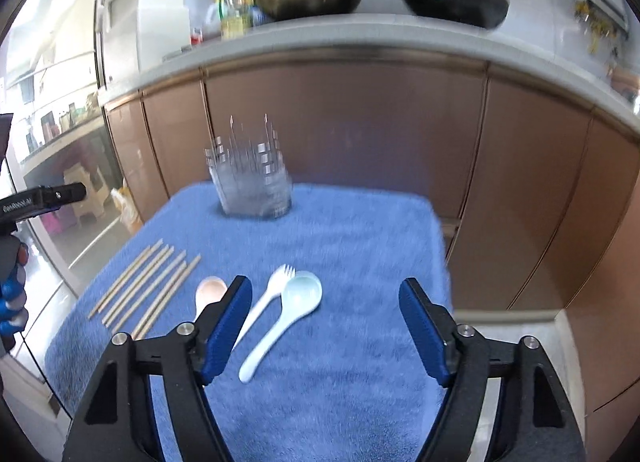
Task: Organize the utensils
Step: 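Grasp the light blue spoon with the right gripper while the left grasps a chopstick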
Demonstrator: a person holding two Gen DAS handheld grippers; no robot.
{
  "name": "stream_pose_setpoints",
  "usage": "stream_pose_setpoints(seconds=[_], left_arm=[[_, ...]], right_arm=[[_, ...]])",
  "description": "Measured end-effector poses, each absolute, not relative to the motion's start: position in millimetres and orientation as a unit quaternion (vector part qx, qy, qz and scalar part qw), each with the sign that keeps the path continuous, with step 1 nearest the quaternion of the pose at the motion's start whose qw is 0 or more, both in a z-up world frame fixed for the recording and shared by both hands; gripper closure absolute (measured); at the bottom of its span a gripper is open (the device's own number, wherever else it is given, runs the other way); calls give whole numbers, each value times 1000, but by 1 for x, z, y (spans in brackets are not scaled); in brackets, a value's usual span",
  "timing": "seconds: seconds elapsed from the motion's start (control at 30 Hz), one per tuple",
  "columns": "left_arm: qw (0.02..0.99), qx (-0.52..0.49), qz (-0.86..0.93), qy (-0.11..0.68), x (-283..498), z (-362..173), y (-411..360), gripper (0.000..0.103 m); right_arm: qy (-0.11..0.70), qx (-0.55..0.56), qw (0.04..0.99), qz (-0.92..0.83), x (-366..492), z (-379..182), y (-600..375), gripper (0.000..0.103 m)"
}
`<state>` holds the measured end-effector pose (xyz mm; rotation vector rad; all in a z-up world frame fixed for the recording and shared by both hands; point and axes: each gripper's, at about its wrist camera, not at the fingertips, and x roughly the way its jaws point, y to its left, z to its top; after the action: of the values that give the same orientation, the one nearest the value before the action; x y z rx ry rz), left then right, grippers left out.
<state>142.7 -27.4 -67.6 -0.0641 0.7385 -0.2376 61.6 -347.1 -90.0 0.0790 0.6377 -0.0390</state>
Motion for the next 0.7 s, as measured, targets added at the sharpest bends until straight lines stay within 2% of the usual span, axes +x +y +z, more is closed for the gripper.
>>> stream_pose_setpoints(seconds=[0.07,0.2,0.23,0.3,0.47,0.5,0.7], left_arm=[[908,-34,-139,395,157,-80,-29,21],[871,-24,-172,459,180,-108,-47,42],[862,-16,-174,476,186,-117,-53,49],[841,-4,-180,511,200,-135,-66,57],[807,9,-169,566,234,-174,-80,65],[803,12,-166,573,239,-180,-82,70],[787,25,-148,599,261,-201,-84,80]], right_arm=[[340,60,939,2,74,-105,-354,43],[374,75,924,20,96,-128,-360,49],[380,79,921,26,102,-132,-359,53],[397,96,912,42,115,-144,-361,59],[430,121,892,66,137,-162,-369,61],[435,127,889,70,142,-166,-371,62],[452,140,878,79,156,-180,-382,63]])
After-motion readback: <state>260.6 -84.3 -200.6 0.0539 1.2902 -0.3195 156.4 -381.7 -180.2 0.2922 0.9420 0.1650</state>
